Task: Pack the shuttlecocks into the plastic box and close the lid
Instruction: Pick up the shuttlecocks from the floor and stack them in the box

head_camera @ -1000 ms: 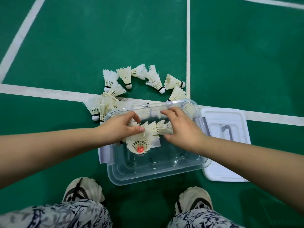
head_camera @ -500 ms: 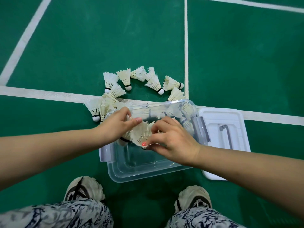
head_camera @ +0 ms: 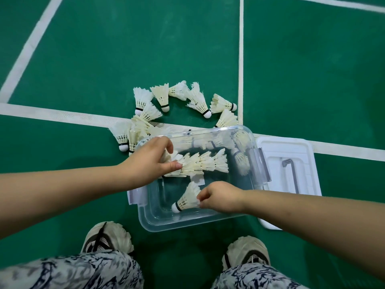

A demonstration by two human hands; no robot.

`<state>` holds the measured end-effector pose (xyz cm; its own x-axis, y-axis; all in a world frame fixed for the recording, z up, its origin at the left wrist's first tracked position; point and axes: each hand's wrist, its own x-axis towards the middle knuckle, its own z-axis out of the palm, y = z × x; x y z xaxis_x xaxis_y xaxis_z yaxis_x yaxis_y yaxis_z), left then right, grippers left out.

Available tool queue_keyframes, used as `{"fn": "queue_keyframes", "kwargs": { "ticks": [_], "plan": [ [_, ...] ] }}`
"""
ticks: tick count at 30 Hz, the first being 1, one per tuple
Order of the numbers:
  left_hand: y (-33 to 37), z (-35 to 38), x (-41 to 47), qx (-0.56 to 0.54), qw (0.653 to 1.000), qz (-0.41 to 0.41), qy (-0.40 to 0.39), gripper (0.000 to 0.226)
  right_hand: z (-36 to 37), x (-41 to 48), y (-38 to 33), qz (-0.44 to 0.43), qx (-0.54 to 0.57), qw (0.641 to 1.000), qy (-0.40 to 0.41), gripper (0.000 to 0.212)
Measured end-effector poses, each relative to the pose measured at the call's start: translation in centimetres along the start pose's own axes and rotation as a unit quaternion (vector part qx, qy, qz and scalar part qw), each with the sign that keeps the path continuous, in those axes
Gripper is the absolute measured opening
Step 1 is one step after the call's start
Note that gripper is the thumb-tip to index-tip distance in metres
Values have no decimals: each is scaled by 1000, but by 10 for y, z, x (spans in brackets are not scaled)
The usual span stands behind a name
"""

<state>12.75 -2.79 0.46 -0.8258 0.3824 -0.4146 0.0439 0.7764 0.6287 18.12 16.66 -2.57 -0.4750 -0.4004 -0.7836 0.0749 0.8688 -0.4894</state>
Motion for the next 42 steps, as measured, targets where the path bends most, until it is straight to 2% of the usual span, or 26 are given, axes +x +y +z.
{"fn": "queue_keyframes", "kwargs": {
  "ticks": [5,11,13,15,19,22,26,32,37,40,42],
  "plan": [
    [-3,0,4,2,1000,0,-19,32,5,20,-4,28,-23,995,-92,34],
    [-6,-2,3,1,1000,8,-24,33,6,33,-14,24,-83,991,-99,37],
    [-5,-2,2,8,1000,13,-24,36,6,34,-12,29,-135,988,-63,33],
    [-4,-3,2,10,1000,15,-23,40,1,30,-9,29,-158,987,23,28],
    [-2,-5,1,-2,1000,9,-19,50,-24,8,-13,-27,-66,973,221,24],
    [4,-4,-2,-11,1000,14,-21,56,-32,-6,-25,-107,-37,948,299,22],
    [10,-2,-3,-14,999,22,-29,60,-23,-10,-29,-174,-60,931,316,17],
    [12,1,-2,-29,998,34,-40,59,-18,-15,-21,-211,-38,926,310,18],
    [18,3,5,-47,997,49,-33,66,-23,-18,-11,-195,-22,915,352,20],
    [17,2,9,-74,995,52,-35,69,-29,-21,2,-163,-18,926,341,26],
    [15,1,10,-54,996,56,-36,69,-31,-22,12,-139,-54,937,314,21]
  ]
}}
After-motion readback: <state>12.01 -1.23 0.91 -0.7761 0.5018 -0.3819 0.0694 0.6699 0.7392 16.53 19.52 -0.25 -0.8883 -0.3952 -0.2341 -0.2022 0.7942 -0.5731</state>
